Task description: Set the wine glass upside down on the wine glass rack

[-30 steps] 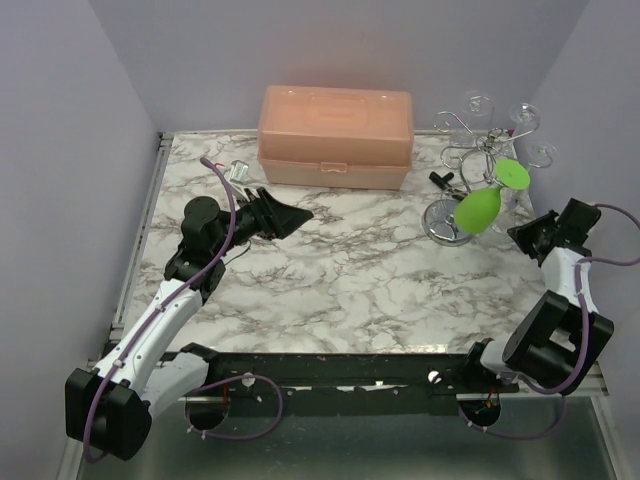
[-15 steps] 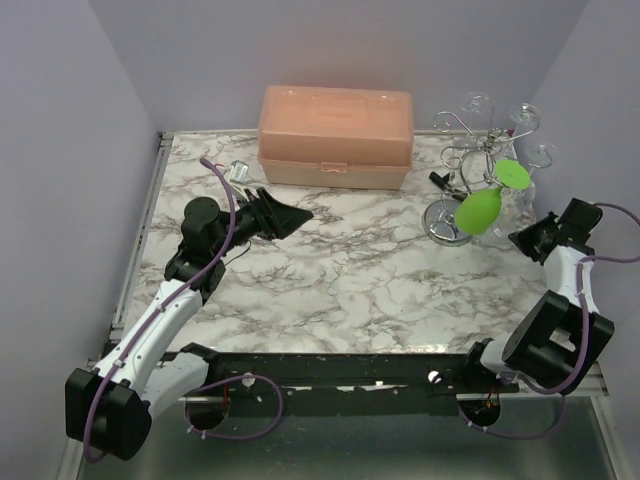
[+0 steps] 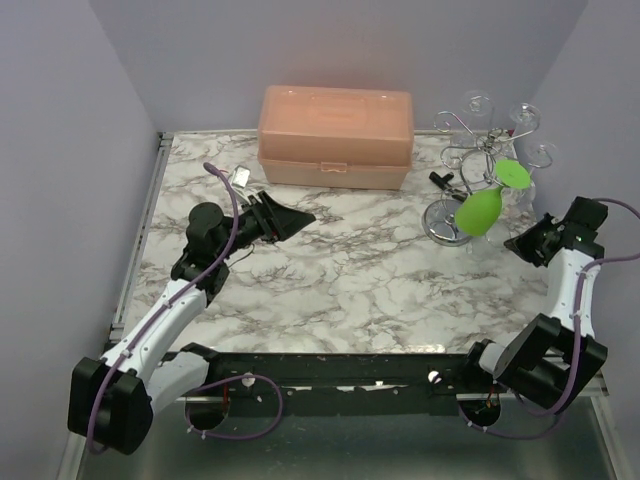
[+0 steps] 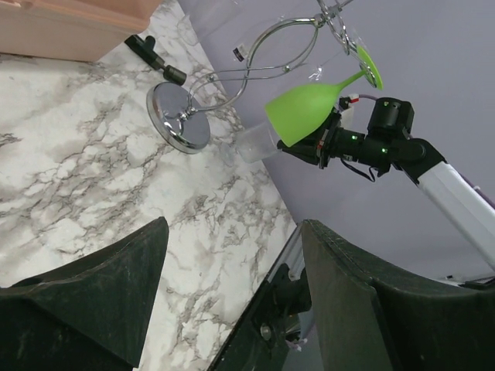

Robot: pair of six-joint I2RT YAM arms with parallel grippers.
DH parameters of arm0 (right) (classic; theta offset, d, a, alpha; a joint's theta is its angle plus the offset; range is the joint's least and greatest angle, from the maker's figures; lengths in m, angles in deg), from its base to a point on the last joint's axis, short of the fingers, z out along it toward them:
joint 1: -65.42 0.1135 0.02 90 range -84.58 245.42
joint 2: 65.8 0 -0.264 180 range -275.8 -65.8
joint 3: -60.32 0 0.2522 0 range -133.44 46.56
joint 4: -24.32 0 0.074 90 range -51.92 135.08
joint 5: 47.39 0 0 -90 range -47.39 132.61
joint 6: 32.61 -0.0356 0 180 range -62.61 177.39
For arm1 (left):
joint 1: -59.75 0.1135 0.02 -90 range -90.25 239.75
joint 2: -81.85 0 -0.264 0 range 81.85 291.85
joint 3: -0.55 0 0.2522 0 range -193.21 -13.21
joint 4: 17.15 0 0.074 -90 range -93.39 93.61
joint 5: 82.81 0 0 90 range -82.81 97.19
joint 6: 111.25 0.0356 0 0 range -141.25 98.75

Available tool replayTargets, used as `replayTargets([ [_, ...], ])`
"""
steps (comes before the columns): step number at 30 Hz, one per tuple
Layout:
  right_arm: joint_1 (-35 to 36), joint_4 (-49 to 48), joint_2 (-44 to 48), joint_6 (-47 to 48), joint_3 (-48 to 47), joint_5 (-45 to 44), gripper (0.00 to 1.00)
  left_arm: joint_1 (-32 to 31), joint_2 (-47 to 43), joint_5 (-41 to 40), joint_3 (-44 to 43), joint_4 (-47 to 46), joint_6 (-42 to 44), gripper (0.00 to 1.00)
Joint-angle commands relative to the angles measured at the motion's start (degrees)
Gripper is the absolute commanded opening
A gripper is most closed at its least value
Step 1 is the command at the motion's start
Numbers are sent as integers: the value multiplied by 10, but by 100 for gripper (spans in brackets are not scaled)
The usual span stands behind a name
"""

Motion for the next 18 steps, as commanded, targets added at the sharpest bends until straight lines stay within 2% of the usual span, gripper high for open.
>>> replayTargets([
  [1, -1, 51, 25, 43, -39, 51, 0, 3, 26, 39, 15, -74, -51, 72],
  [11, -2, 143, 14, 133, -83, 116, 0, 2, 70, 64, 5, -113, -84, 72],
  [18, -1, 170, 38, 141, -84, 167, 0, 2, 93, 74, 5, -139, -109, 72],
])
